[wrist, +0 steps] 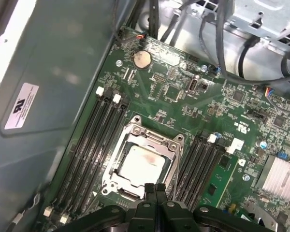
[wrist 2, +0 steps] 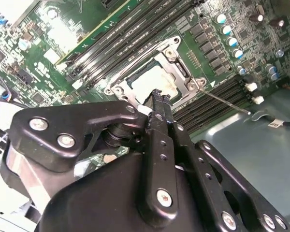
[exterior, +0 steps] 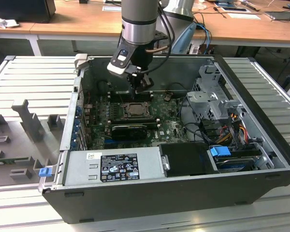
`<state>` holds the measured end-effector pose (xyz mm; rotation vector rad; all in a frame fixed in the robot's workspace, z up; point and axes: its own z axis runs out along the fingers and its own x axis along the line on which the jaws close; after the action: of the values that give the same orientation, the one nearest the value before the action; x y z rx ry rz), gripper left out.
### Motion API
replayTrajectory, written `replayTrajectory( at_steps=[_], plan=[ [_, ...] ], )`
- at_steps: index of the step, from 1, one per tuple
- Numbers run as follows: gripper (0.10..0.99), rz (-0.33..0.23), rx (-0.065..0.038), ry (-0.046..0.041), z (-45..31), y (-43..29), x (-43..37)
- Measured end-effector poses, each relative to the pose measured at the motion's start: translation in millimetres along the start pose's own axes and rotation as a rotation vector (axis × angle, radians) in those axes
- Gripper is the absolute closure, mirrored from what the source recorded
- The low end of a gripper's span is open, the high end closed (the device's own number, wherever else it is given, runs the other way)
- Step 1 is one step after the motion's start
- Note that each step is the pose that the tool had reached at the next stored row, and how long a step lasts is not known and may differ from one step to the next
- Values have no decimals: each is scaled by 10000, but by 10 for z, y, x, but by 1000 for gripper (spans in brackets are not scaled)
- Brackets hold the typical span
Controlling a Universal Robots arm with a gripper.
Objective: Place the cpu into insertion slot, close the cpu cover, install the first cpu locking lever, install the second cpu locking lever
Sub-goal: 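Install the first cpu locking lever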
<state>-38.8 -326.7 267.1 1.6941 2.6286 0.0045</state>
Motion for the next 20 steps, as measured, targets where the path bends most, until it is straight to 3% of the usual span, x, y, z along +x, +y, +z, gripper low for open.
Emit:
replayTrajectory(
  at_steps=[6,20],
  plan=[
    [980,-631,-6,6,0,0,0],
    [980,-2728,-29,27,0,-2,1]
  ],
)
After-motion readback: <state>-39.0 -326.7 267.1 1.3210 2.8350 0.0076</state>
